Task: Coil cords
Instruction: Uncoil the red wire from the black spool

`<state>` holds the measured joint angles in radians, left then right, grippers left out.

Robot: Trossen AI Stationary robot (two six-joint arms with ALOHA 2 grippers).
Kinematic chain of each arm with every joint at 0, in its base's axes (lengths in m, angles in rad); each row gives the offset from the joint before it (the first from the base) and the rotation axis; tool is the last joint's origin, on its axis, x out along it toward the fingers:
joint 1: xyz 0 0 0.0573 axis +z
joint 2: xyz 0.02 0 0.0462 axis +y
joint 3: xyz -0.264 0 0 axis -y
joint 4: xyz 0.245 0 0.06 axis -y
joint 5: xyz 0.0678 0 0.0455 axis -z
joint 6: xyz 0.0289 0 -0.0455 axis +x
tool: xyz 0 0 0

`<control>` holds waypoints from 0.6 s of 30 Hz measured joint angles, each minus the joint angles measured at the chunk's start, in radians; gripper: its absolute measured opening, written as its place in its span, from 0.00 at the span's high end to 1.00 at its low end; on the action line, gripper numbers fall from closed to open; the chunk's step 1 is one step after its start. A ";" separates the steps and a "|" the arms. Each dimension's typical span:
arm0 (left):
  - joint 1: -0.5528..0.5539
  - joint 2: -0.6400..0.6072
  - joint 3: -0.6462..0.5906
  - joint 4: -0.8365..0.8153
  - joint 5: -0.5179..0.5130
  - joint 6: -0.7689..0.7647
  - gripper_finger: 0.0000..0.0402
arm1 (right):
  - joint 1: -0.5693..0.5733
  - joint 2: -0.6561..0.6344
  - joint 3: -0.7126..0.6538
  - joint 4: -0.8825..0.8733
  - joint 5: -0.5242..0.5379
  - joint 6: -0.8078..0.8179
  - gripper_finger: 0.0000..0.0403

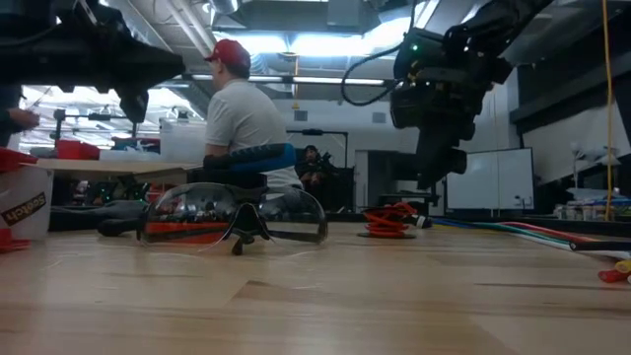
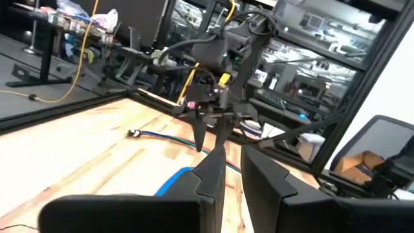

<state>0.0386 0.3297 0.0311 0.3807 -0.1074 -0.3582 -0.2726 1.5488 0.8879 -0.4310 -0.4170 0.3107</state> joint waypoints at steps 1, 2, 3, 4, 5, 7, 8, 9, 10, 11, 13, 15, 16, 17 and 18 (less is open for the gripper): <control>-0.003 0.001 0.000 0.001 0.000 0.003 0.89 | 0.003 0.015 0.000 0.014 -0.003 0.001 0.50; -0.005 0.001 0.000 0.001 0.000 0.006 0.89 | 0.006 0.030 0.000 0.031 -0.005 0.002 0.50; -0.006 0.001 0.000 0.001 0.000 0.011 0.89 | 0.006 0.047 0.000 0.049 -0.007 0.002 0.50; -0.008 0.000 0.000 0.002 0.000 0.015 0.89 | 0.009 0.061 0.000 0.070 -0.012 0.002 0.50; -0.008 0.000 0.000 0.003 0.000 0.016 0.89 | 0.012 0.075 0.000 0.093 -0.016 0.002 0.50; -0.008 0.001 0.000 0.003 0.000 0.012 0.89 | 0.012 0.104 0.000 0.122 -0.021 0.003 0.50; -0.007 0.000 0.000 0.003 0.000 0.006 0.89 | 0.013 0.115 0.000 0.130 -0.021 0.003 0.50; -0.007 0.000 0.000 0.003 0.000 0.005 0.89 | 0.012 0.127 0.000 0.139 -0.021 0.003 0.50; -0.008 0.000 0.000 0.004 0.000 0.002 0.89 | 0.011 0.135 0.000 0.149 -0.022 0.003 0.50; -0.008 0.000 0.000 0.003 0.000 -0.001 0.89 | 0.011 0.143 0.000 0.154 -0.021 0.003 0.51; -0.008 0.000 0.000 0.003 0.000 -0.001 0.89 | 0.010 0.157 0.000 0.157 -0.023 0.003 0.52; -0.007 0.001 0.000 0.001 0.000 -0.001 0.89 | 0.011 0.168 0.000 0.175 -0.039 0.003 0.55; -0.007 0.001 0.000 0.001 0.000 -0.001 0.89 | 0.011 0.172 0.000 0.187 -0.051 0.003 0.56; -0.007 0.001 0.000 0.002 0.000 -0.001 0.89 | 0.011 0.175 0.000 0.196 -0.061 0.003 0.59; -0.007 0.001 0.000 0.002 0.000 -0.001 0.89 | 0.011 0.178 0.000 0.205 -0.068 0.003 0.61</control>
<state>0.0311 0.3302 0.0311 0.3824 -0.1074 -0.3595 -0.2619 1.7272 0.8879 -0.2258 -0.4849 0.3138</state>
